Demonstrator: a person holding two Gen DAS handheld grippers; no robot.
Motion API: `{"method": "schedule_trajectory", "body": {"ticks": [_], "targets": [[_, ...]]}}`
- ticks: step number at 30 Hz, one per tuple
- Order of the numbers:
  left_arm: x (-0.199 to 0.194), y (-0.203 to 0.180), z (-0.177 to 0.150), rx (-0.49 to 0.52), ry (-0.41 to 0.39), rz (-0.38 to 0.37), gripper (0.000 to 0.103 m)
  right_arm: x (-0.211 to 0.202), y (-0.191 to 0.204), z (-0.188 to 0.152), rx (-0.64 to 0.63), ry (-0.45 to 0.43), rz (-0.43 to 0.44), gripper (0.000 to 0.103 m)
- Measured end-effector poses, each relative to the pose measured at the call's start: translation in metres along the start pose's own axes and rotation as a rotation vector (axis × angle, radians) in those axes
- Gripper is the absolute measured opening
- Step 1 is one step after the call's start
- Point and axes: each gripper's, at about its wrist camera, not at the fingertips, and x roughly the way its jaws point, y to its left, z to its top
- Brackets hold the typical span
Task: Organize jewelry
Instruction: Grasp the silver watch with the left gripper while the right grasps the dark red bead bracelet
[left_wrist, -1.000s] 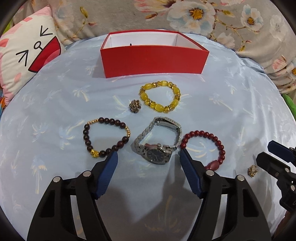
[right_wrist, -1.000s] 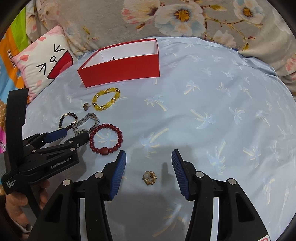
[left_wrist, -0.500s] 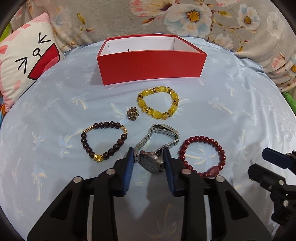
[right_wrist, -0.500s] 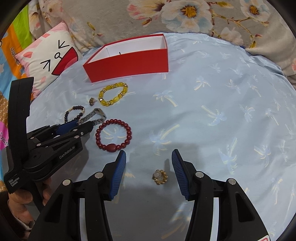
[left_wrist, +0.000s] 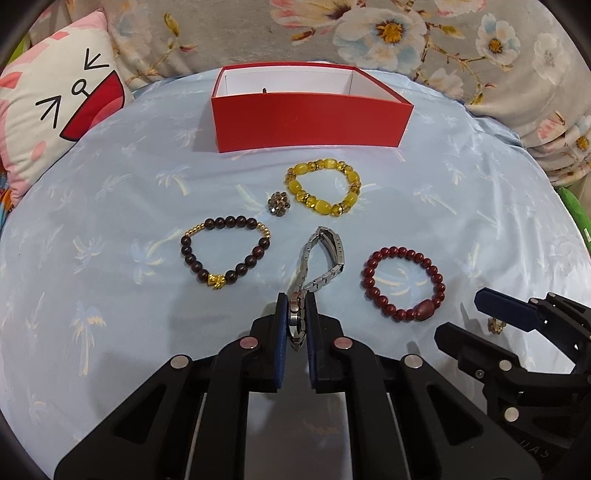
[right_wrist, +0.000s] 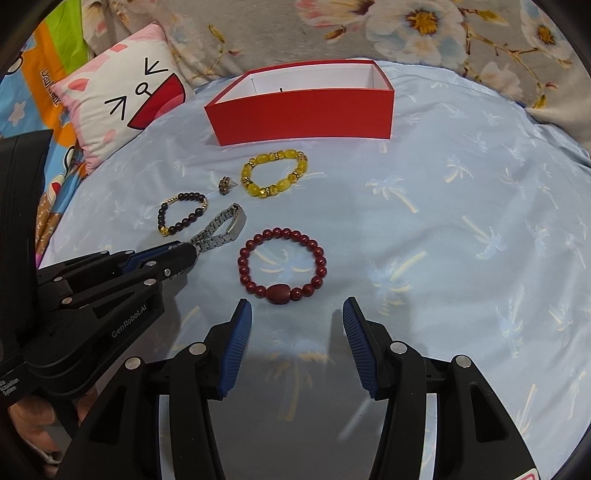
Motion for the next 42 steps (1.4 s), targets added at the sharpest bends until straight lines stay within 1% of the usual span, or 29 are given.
{"method": "schedule_trajectory", "body": {"ticks": [2, 3, 4, 5, 6, 10, 12, 13, 14, 16, 24, 32, 35, 37, 40, 42], "targets": [[-0.002, 0.0, 0.0, 0.001, -0.015, 0.009, 0.014, 0.0, 0.0, 0.0, 0.0, 0.002, -0.002, 0.051], [-0.001, 0.0, 0.0, 0.001, -0.017, 0.012, 0.018, 0.0, -0.001, 0.0, 0.003, 0.003, -0.001, 0.051], [0.0, 0.0, 0.0, -0.001, -0.017, 0.014, 0.03, 0.0, -0.002, -0.001, 0.008, 0.004, 0.0, 0.051], [0.001, 0.001, 0.001, -0.004, -0.018, 0.021, 0.039, 0.001, -0.002, -0.001, 0.009, 0.006, 0.001, 0.051], [0.003, 0.001, 0.001, -0.006, -0.018, 0.02, 0.039, 0.001, -0.003, -0.001, 0.01, 0.007, 0.0, 0.051], [0.008, -0.003, 0.004, -0.002, -0.021, 0.022, 0.038, 0.002, -0.003, 0.0, 0.011, 0.008, -0.002, 0.051], [0.009, -0.005, 0.006, 0.004, -0.023, 0.018, 0.025, 0.004, -0.004, 0.0, 0.013, 0.01, -0.002, 0.051], [0.009, -0.005, 0.007, 0.006, -0.019, 0.009, 0.012, 0.005, -0.004, 0.001, 0.014, 0.012, -0.002, 0.051], [0.009, -0.005, 0.007, 0.001, -0.015, -0.001, 0.009, 0.005, -0.005, 0.0, 0.014, 0.013, -0.001, 0.051], [0.008, -0.004, 0.008, -0.007, -0.01, -0.019, 0.008, 0.006, -0.005, 0.001, 0.014, 0.014, 0.001, 0.051], [-0.002, 0.002, 0.005, -0.014, -0.01, -0.02, 0.008, 0.016, 0.0, 0.005, 0.006, 0.026, 0.022, 0.051], [-0.002, 0.008, 0.003, -0.026, -0.003, -0.009, 0.008, 0.028, 0.012, 0.015, -0.043, 0.008, -0.03, 0.051], [0.0, 0.008, 0.002, -0.027, 0.005, -0.012, 0.008, 0.029, 0.015, 0.015, -0.068, -0.001, -0.063, 0.044], [0.001, 0.009, 0.002, -0.029, 0.008, -0.013, 0.008, 0.028, 0.013, 0.014, -0.074, -0.003, -0.075, 0.033], [0.001, 0.008, 0.001, -0.029, 0.007, -0.012, 0.008, 0.027, 0.007, 0.013, -0.064, -0.006, -0.074, 0.026], [0.001, 0.009, 0.001, -0.029, 0.007, -0.011, 0.008, 0.026, 0.006, 0.013, -0.06, -0.008, -0.074, 0.024]]}}
